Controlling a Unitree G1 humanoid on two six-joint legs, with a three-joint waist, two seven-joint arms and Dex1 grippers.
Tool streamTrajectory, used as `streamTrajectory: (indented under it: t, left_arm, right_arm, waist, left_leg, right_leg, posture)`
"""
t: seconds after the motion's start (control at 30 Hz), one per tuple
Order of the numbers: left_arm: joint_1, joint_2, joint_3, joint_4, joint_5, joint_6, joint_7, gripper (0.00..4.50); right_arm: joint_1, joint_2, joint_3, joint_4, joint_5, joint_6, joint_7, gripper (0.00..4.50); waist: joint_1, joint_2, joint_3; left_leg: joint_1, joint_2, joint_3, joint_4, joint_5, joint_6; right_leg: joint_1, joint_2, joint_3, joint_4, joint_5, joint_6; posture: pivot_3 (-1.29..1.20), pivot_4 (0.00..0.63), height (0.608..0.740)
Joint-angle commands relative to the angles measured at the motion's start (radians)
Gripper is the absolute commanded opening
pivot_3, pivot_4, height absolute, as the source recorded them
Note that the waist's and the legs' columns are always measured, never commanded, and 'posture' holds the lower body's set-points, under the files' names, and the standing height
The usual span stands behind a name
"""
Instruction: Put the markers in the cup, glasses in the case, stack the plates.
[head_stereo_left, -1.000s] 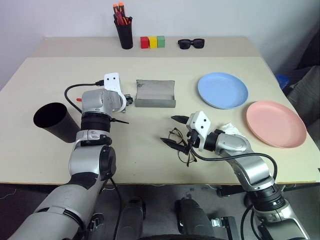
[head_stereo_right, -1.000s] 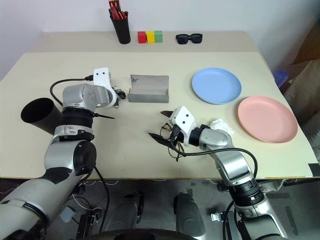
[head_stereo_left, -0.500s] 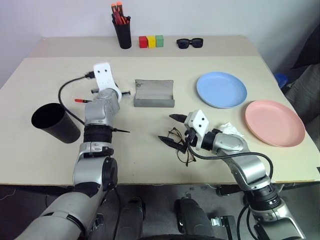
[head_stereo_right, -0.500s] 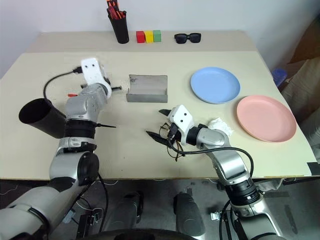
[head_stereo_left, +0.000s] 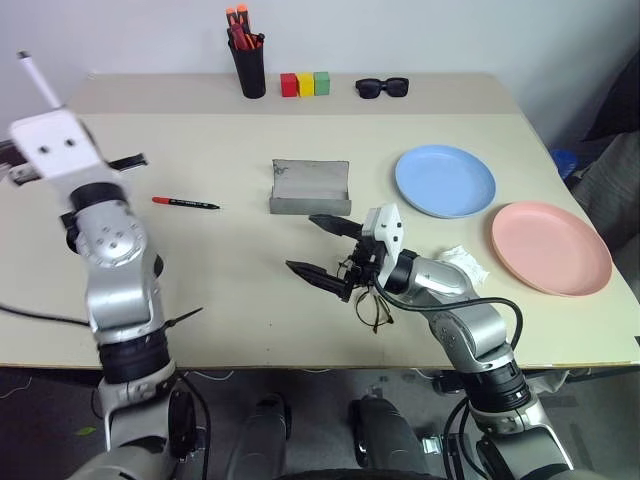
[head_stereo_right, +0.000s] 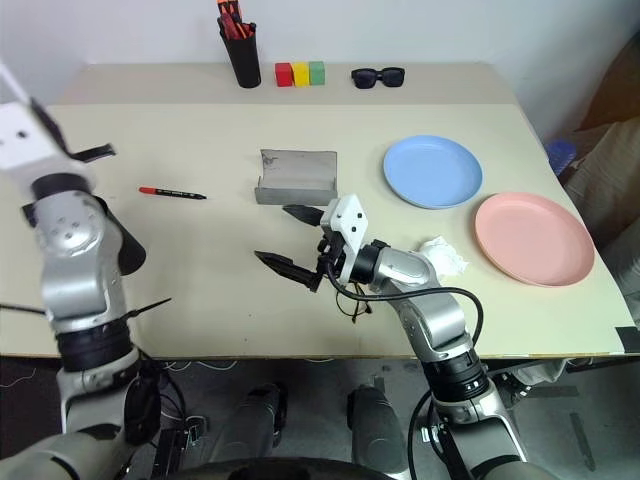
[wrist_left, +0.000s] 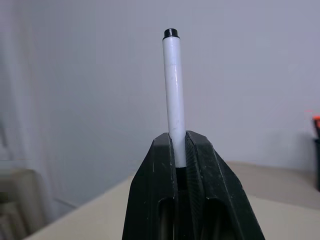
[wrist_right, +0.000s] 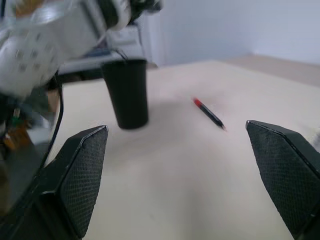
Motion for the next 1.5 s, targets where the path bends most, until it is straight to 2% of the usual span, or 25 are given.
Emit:
streamTrajectory:
  t: [0.03, 0.27, 0.5, 0.6, 0.8, 0.93, 1.1, 1.17, 1.2, 1.27, 1.4, 1.5]
  left_arm:
    - [0.055, -0.036, 0.015, -0.100, 0.008, 0.031, 0.012, 0.02]
    - [0.150, -0.151, 0.017, -0.132, 0.024, 0.010, 0.075, 0.02]
    - [0.180, -0.188, 0.012, -0.102, 0.035, -0.027, 0.104, 0.02]
    - [0.187, -0.195, 0.008, -0.090, 0.033, -0.041, 0.101, 1.16]
    - [0.188, -0.200, 0.002, -0.082, 0.036, -0.053, 0.097, 3.98]
    - [0.141, -0.188, -0.027, -0.092, 0.015, -0.054, 0.059, 3.98]
    - [-0.045, -0.197, -0.093, -0.071, -0.053, 0.074, -0.014, 3.98]
    - [-0.131, -0.191, -0.127, -0.025, -0.042, 0.204, -0.021, 3.98]
    - [-0.186, -0.208, -0.116, 0.010, -0.052, 0.287, 0.001, 4.50]
    - [-0.279, -0.237, -0.077, 0.088, -0.051, 0.439, 0.065, 4.50]
    - [-0.439, -0.243, 0.014, 0.329, -0.002, 0.597, 0.222, 4.50]
    - [-0.531, -0.238, 0.131, 0.522, -0.063, 0.571, 0.284, 4.50]
  right_arm:
    - [-0.037, 0.020, -0.027, -0.025, 0.053, 0.006, 0.007, 4.50]
    - [-0.070, 0.025, -0.020, 0.001, 0.056, -0.001, 0.022, 4.50]
    - [-0.068, 0.028, -0.018, -0.001, 0.048, -0.006, 0.012, 4.50]
    - [-0.061, 0.026, -0.017, -0.008, 0.046, -0.006, 0.010, 4.50]
    - [-0.057, 0.020, -0.019, -0.014, 0.046, -0.003, 0.009, 4.50]
    - [-0.058, 0.017, -0.020, -0.013, 0.044, 0.001, 0.003, 4.50]
    - [-0.055, 0.012, -0.025, 0.002, 0.038, 0.002, -0.012, 4.50]
    - [-0.057, 0.014, -0.027, 0.011, 0.034, -0.001, -0.019, 4.50]
    - [-0.058, 0.016, -0.029, 0.018, 0.030, -0.004, -0.024, 4.50]
    - [-0.059, 0.018, -0.032, 0.028, 0.021, -0.009, -0.030, 4.50]
    - [-0.053, 0.018, -0.032, 0.034, 0.011, -0.016, -0.038, 4.50]
    - [-0.044, 0.018, -0.028, 0.027, 0.007, -0.016, -0.042, 4.50]
  waist:
    - [0.001, 0.000, 0.000]
    - [-0.001, -0.001, -0.001]
    - [-0.002, -0.001, -0.001]
    - [-0.002, -0.001, -0.001]
    - [-0.002, -0.001, -0.001]
    - [-0.002, -0.001, -0.001]
    - [0.003, -0.002, -0.001]
    - [-0.001, -0.002, -0.001]
    - [-0.001, -0.002, -0.001]
    - [-0.006, -0.002, -0.001]
    - [-0.018, -0.002, -0.001]
    - [-0.026, -0.002, -0.001]
  left_leg:
    - [0.000, 0.000, 0.000, 0.000, 0.000, 0.000]
    - [0.001, 0.000, 0.000, 0.000, 0.000, 0.000]
    - [0.001, 0.000, 0.000, 0.000, 0.000, 0.000]
    - [0.001, 0.000, 0.000, 0.000, 0.000, 0.000]
    - [0.001, 0.000, 0.000, 0.000, 0.000, 0.000]
    - [0.001, 0.000, 0.000, 0.000, 0.000, 0.000]
    - [0.000, 0.000, 0.000, 0.001, 0.000, 0.000]
    - [0.000, 0.000, 0.000, 0.001, 0.000, 0.001]
    - [0.000, 0.000, 0.000, 0.001, 0.000, 0.001]
    - [0.001, 0.000, 0.000, 0.001, 0.000, 0.001]
    - [0.001, 0.000, -0.001, 0.000, 0.000, 0.001]
    - [0.001, 0.000, -0.001, 0.000, 0.000, 0.001]
  right_leg:
    - [0.001, 0.000, 0.000, 0.000, 0.000, 0.000]
    - [0.001, 0.000, 0.000, 0.000, 0.000, 0.000]
    - [0.001, 0.001, 0.000, 0.000, 0.000, 0.000]
    - [0.001, 0.000, 0.000, 0.000, 0.000, 0.000]
    - [0.001, 0.000, 0.000, 0.000, 0.000, 0.000]
    - [0.001, 0.000, 0.000, 0.000, 0.000, 0.000]
    - [0.002, 0.000, -0.001, -0.001, 0.000, 0.000]
    - [0.002, 0.000, 0.000, -0.002, 0.000, 0.000]
    - [0.002, 0.000, 0.000, -0.001, 0.000, 0.000]
    - [0.001, 0.001, 0.000, 0.000, 0.000, 0.000]
    - [0.001, 0.001, -0.001, 0.000, 0.000, 0.000]
    - [0.000, 0.001, -0.001, 0.000, 0.000, 0.000]
  posture:
    - [0.00, 0.150, 0.740]
    - [0.00, 0.150, 0.740]
    - [0.00, 0.150, 0.740]
    - [0.00, 0.150, 0.740]
    - [0.00, 0.150, 0.740]
    - [0.00, 0.150, 0.740]
    - [0.00, 0.150, 0.740]
    - [0.00, 0.150, 0.740]
    - [0.00, 0.150, 0.740]
    - [0.00, 0.150, 0.740]
    - [0.00, 0.150, 0.740]
    - [0.00, 0.150, 0.740]
